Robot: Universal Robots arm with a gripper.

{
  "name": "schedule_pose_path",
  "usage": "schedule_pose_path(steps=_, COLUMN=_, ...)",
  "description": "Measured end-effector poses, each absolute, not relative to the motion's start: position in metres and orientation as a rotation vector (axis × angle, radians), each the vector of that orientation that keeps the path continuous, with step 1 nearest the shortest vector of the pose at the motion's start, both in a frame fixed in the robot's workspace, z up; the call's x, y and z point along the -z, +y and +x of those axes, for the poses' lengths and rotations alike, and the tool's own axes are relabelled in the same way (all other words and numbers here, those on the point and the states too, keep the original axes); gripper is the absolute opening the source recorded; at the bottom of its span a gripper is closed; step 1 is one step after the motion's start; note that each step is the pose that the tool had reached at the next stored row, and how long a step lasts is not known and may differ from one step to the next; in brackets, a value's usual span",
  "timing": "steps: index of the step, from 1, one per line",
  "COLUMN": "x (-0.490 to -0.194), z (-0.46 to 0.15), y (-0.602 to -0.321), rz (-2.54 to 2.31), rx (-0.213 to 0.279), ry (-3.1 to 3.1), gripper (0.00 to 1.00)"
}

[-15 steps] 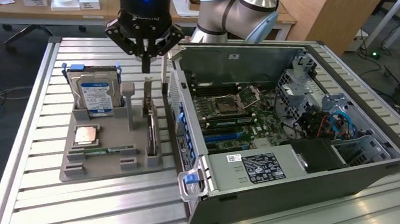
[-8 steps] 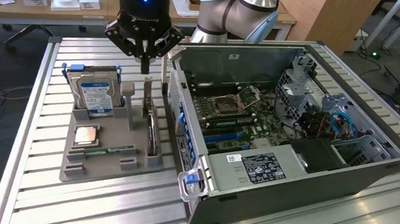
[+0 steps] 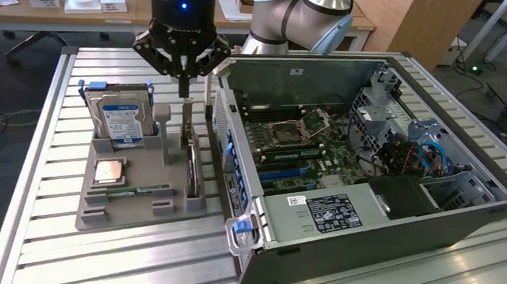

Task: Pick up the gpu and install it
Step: 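Reach for the gpu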

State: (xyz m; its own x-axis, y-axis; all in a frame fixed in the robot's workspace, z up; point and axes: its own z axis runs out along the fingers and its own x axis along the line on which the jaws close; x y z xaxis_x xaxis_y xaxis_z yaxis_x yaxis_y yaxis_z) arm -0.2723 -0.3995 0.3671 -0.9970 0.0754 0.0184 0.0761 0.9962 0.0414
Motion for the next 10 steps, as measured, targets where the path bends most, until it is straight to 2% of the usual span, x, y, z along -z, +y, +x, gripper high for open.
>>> schedule_pose_path(steps=10, x=-0.367, z=-0.272, y=-0.412, rz=-0.118, rx=0.069, ry=-3.122, gripper=0.11)
